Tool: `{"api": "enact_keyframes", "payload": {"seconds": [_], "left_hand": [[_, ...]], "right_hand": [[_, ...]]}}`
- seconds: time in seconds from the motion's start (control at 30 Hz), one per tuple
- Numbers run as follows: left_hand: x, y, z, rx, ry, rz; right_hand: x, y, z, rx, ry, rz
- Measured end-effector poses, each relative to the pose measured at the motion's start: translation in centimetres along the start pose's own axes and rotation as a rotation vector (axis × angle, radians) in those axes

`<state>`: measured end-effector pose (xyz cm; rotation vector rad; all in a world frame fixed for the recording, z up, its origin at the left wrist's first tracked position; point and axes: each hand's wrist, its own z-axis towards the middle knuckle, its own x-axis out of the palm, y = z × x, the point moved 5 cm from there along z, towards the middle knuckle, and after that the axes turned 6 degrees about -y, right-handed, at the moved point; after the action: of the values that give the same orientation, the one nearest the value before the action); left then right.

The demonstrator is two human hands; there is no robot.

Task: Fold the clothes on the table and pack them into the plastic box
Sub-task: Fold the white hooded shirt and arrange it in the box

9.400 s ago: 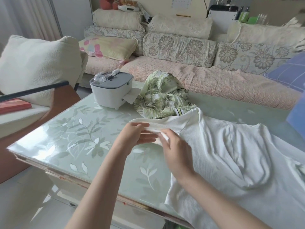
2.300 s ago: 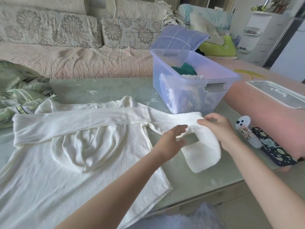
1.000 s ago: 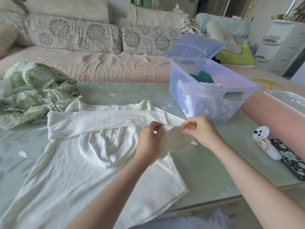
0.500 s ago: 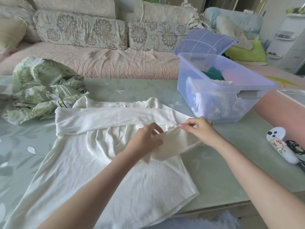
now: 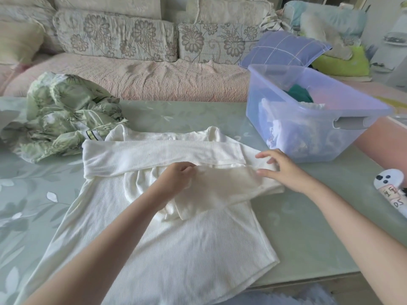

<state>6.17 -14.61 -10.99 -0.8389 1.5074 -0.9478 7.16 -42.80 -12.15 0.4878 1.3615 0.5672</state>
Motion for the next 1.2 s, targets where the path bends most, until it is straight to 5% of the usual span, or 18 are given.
{"api": "enact_keyframes", "payload": {"seconds": [0.27, 0.4, 0.57, 0.63, 0.73, 0.8, 0.87, 1.2], "left_hand": [[-1.7, 2.1, 1.4, -0.174, -0.06, -0.189], [-2.1, 2.7, 1.5, -0.337, -0.03, -0.347], [-3.1, 3.2, 1.7, -0.402, -0.084, -0.499], [-3.3, 3.1, 1.9, -0.393, -0.091, -0.498], [-3.7, 2.6, 2.2, -0.326, -0.065, -0.398], [-4.2, 2.6, 2.2, -0.29, -0.036, -0.275], [-4.4, 2.7, 2.1, -0.254, -0.005, -0.17], [-2.9, 1.5, 0.5, -0.028, 0.147, -0.054]], "right_hand": [[0.6, -2.1, -4.9, -0.123, -0.021, 0.005], [0.5, -0.8, -5.9, -0.31, -0.36, -0.499], [-0.8, 0.9, -6.5, -0.352, -0.707, -0.583], [-0.3, 1.2, -6.4, -0.329, -0.611, -0.627], [1.1, 0.7, -5.9, -0.162, -0.236, -0.636], [0.5, 0.4, -5.1, -0.005, -0.103, -0.198], [-0.7, 0.6, -3.1, 0.041, -0.155, 0.22], [2.3, -1.3, 4.7, -0.011, 0.071, -0.453]]}}
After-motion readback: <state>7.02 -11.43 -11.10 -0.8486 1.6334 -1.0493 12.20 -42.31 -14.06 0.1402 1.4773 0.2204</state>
